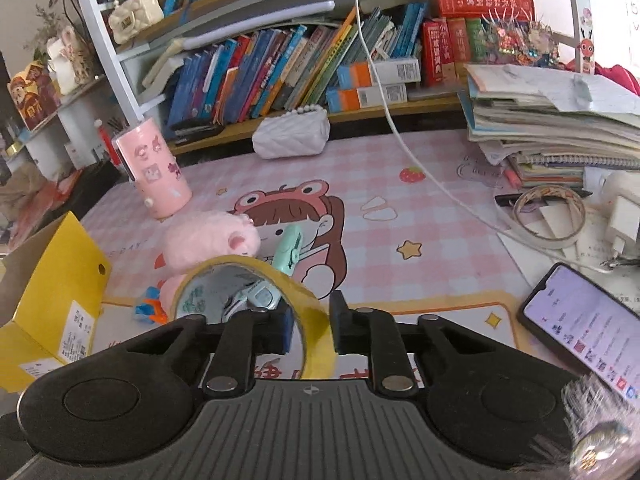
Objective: Organize objects
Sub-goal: 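Grasp the white charger with the left tool and lift it while the right tool holds the tape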
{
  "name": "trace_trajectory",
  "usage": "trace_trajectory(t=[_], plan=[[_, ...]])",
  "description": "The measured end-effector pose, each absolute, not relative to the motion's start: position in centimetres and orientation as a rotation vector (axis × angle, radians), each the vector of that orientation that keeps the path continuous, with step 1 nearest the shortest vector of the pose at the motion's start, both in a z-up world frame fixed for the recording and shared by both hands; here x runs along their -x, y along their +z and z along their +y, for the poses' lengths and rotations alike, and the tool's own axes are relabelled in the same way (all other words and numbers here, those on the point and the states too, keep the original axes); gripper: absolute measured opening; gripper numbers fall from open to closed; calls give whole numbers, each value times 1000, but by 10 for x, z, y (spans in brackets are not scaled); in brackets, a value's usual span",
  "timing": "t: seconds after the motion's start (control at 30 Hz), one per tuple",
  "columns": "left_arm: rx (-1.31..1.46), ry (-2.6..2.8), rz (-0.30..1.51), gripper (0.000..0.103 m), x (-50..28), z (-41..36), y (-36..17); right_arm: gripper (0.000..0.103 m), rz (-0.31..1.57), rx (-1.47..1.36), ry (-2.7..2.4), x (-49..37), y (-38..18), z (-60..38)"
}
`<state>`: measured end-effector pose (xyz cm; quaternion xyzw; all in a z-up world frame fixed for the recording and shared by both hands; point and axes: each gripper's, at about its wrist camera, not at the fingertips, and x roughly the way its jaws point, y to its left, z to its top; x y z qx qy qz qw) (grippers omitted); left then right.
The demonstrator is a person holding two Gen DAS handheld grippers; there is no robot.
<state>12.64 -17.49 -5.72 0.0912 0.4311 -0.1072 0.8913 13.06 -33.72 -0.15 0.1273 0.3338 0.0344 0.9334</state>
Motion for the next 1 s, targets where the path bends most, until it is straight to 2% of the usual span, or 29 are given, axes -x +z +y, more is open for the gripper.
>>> trace_trajectory(t=[0.13, 0.4, 0.57, 0.6, 1.0], plan=[[-175, -306, 914, 51, -127, -187, -58, 12, 670, -247, 71, -125, 3, -343], [-169, -293, 922, 55, -140, -200, -69, 12, 703, -265, 59, -119, -2, -357], [-170, -314, 934, 44, -140, -201, -65, 12, 713, -286, 25, -115, -4, -368], [-152, -319, 921, 41, -136, -198, -61, 12, 712, -292, 20, -113, -3, -369], [81, -185, 770, 41, -97, -113, -12, 12, 771, -307, 68, -102, -5, -336]])
